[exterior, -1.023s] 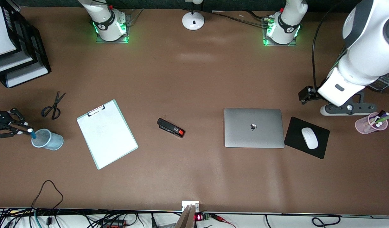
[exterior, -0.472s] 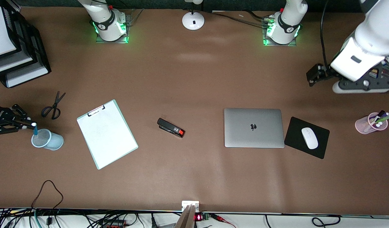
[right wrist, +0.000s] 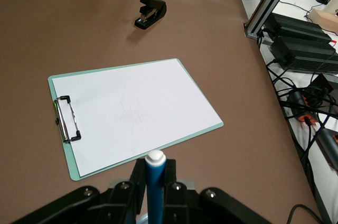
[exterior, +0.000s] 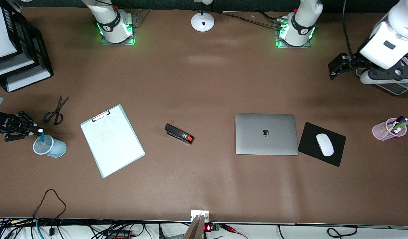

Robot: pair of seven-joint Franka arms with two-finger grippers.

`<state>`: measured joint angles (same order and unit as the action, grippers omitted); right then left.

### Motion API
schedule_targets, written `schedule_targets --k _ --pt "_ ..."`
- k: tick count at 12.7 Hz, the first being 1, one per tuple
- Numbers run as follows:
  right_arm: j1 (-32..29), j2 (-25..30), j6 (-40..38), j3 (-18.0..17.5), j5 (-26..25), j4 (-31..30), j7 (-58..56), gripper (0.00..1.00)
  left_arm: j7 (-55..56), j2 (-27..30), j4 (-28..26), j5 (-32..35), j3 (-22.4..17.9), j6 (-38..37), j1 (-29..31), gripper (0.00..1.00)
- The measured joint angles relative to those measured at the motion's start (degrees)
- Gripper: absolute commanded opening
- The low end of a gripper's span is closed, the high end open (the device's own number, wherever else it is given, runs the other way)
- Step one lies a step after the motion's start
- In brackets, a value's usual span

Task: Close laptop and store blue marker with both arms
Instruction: 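Lower the blue marker into the pale blue cup and open the right gripper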

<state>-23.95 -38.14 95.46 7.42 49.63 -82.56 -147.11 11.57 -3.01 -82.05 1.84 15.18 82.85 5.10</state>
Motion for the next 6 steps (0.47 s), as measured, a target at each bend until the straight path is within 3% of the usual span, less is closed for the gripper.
schedule_targets --k 4,6 --pt "0.0 -1.57 1.92 -0.01 0.01 0.57 -1.59 0.01 -1.83 3.63 -4.3 -0.82 -6.07 -0.06 -4.52 1.0" --pt "0.0 -2.79 2.13 -0.03 0.01 1.39 -1.74 0.01 -3.08 5.41 -6.82 -1.05 -7.17 0.28 -5.64 1.0"
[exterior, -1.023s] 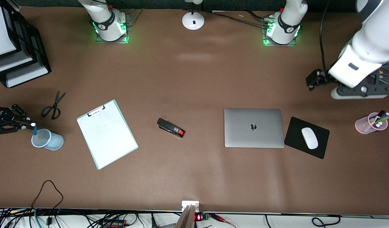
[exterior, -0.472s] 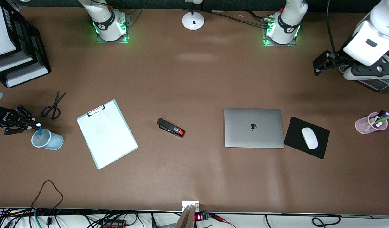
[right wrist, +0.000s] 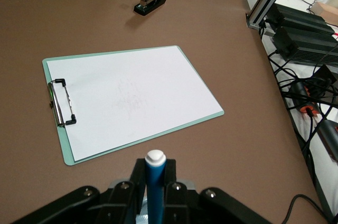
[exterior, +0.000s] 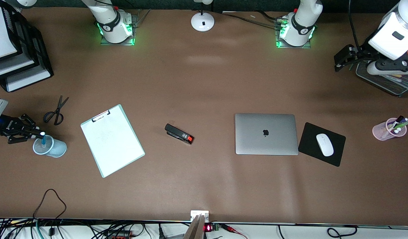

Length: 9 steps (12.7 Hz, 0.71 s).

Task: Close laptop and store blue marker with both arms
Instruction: 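Lower the blue marker into the pale blue cup and open the right gripper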

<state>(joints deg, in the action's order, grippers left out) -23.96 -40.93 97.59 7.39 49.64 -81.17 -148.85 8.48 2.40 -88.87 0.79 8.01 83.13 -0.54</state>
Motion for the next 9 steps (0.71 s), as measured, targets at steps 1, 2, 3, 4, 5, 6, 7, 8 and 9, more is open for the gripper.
schedule_targets --k 1,2,3,4,5,6,7,8,9 --pt "0.0 -0.44 0.11 -0.01 0.0 0.2 -0.02 0.01 -0.56 0.78 -1.31 -0.72 -0.23 0.67 -0.02 1.0" --pt "0.0 -0.68 0.49 -0.02 0.0 0.34 -0.03 0.01 -0.91 1.37 -2.34 -1.14 -0.56 1.23 -0.01 1.0" --pt "0.0 -0.75 1.22 -0.07 0.0 0.39 -0.03 0.01 -0.97 1.78 -2.98 -1.23 -0.79 1.44 -0.01 1.0" --pt "0.0 -0.82 1.96 -0.09 0.0 0.39 -0.03 0.01 -0.98 2.0 -3.25 -1.24 -0.93 1.53 0.02 1.0" --pt "0.0 -0.93 2.5 -0.12 0.0 0.39 -0.03 0.01 -0.98 2.13 -3.42 -1.24 -1.02 1.67 0.11 1.0" --pt "0.0 -1.12 2.85 -0.14 0.0 0.4 -0.03 0.01 -0.98 2.27 -3.62 -1.24 -1.02 1.75 0.28 1.0" --pt "0.0 -1.4 3.36 -0.22 0.02 0.44 -0.03 0.01 -0.98 2.35 -3.76 -1.24 -0.97 1.79 0.54 1.0" --pt "0.01 -1.66 4.14 -0.4 0.16 0.45 -0.03 0.01 -1.01 2.38 -3.83 -1.25 -0.89 1.83 0.88 1.0" --pt "0.01 -1.84 4.75 -0.6 0.41 0.45 -0.03 0.01 -1.02 2.41 -3.85 -1.25 -0.66 1.94 1.19 1.0"
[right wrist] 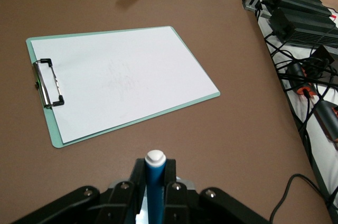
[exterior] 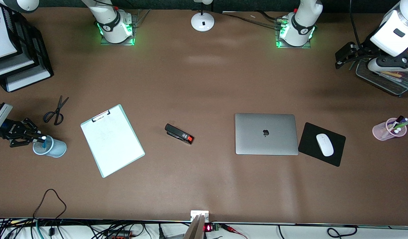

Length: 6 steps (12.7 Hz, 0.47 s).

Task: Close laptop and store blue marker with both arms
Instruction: 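Lower the blue marker into the pale blue cup and open the right gripper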

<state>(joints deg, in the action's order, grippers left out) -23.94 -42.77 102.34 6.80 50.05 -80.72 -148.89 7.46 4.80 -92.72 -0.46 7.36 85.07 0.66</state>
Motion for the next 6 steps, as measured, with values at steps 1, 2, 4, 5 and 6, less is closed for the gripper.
schedule_targets --k 1,2,4,5,6 --pt "0.01 -0.2 0.3 -0.08 0.2 0.01 0.0 0.01 0.0 0.01 -0.01 0.0 0.25 0.16 0.25 1.0" --pt "0.01 -0.47 0.5 -0.08 0.32 0.01 0.0 0.01 0.0 0.03 -0.01 0.0 0.45 0.24 0.37 1.0" --pt "0.0 -1.34 0.77 -0.08 0.39 0.47 0.0 0.01 0.0 0.07 -0.02 0.0 0.81 0.28 0.5 1.0" --pt "0.0 -1.94 0.79 -0.09 0.46 1.07 0.0 0.01 0.0 0.1 -0.01 0.0 0.93 0.3 0.55 1.0" --pt "0.0 -2.52 0.78 -0.09 0.49 1.81 0.01 0.01 0.0 0.11 -0.02 0.0 0.98 0.31 0.57 1.0"
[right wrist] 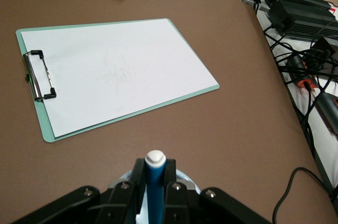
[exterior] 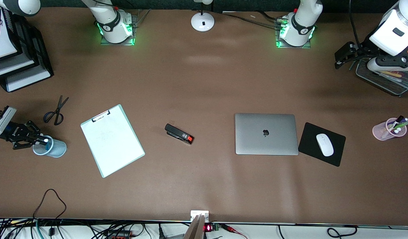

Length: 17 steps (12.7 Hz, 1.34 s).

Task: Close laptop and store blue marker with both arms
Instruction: 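Lower the blue marker into the pale blue cup and open the right gripper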

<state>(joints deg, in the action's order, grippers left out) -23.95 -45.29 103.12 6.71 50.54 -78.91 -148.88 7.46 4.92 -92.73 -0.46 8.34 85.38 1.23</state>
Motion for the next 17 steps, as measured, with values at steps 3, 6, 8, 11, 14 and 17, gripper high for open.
schedule_targets --k 3,6,8,11,14,17 --pt "0.01 -0.63 -0.18 -0.03 0.08 0.85 0.02 0.01 0.0 0.0 -0.01 0.0 0.05 0.04 0.0 1.0" --pt "0.01 -0.67 -0.16 -0.05 0.09 0.89 0.12 0.7 -0.03 0.0 -0.01 0.0 0.06 0.06 0.01 1.0" --pt "-0.06 -0.89 0.61 0.02 0.09 1.11 0.33 1.0 -0.06 0.0 -0.01 0.0 0.07 0.07 0.01 1.0" --pt "-0.17 -1.01 0.57 0.07 0.07 1.29 3.35 1.0 -0.11 0.0 -0.01 0.0 0.07 0.16 0.06 1.0" --pt "-0.22 -0.89 -2.15 0.39 -0.24 2.31 9.93 1.0 -0.16 -0.01 -0.01 0.0 0.07 0.22 0.13 1.0" --pt "-0.13 1.14 -5.52 0.59 -3.75 3.73 19.3 1.0 -0.23 -0.03 -0.01 0.0 0.07 0.24 0.15 1.0"
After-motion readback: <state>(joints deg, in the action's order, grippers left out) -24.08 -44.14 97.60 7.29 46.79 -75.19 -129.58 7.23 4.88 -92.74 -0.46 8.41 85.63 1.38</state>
